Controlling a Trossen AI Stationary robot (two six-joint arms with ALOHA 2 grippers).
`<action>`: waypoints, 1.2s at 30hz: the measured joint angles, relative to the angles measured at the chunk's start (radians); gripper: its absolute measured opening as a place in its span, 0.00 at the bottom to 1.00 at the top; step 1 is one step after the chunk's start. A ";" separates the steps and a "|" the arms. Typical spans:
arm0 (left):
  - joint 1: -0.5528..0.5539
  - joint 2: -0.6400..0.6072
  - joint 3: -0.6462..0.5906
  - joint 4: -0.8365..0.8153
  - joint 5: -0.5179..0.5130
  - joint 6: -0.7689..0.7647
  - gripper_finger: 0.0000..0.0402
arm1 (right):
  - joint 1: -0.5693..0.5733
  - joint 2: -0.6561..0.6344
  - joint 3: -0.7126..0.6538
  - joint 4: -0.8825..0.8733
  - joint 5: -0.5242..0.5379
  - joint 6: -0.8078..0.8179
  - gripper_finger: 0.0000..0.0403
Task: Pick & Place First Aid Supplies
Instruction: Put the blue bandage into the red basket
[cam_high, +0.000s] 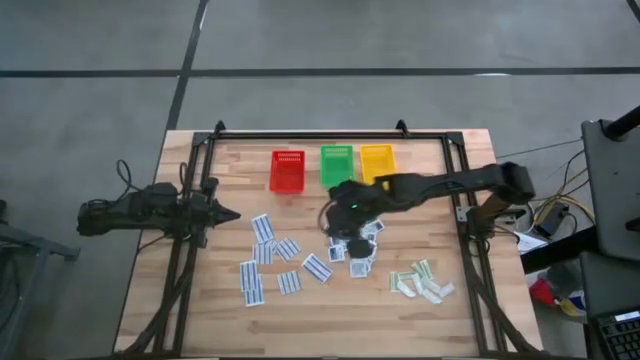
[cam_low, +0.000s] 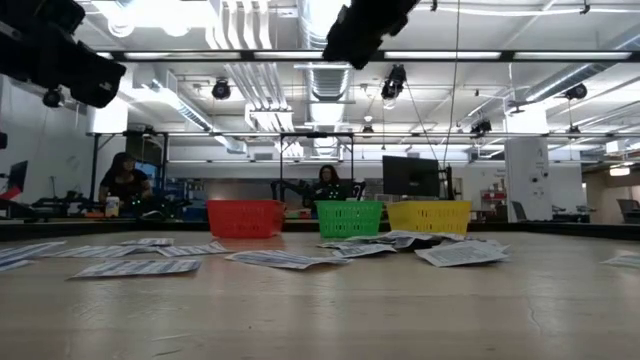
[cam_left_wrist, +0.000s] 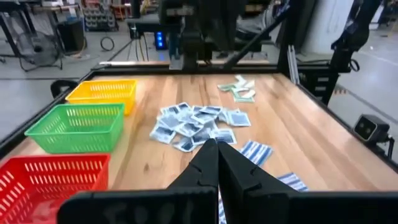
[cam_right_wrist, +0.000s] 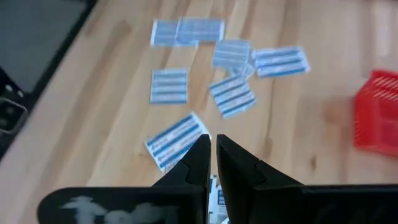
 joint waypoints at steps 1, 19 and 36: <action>0.000 0.000 0.000 -0.003 0.000 0.000 0.00 | 0.000 0.027 0.018 -0.001 -0.001 0.000 0.07; 0.000 0.003 -0.016 -0.018 0.002 -0.119 0.00 | 0.067 0.303 0.191 -0.077 -0.049 -0.087 0.29; 0.000 0.006 -0.018 0.011 0.002 -0.136 0.00 | 0.086 0.367 0.212 -0.066 -0.102 -0.044 0.43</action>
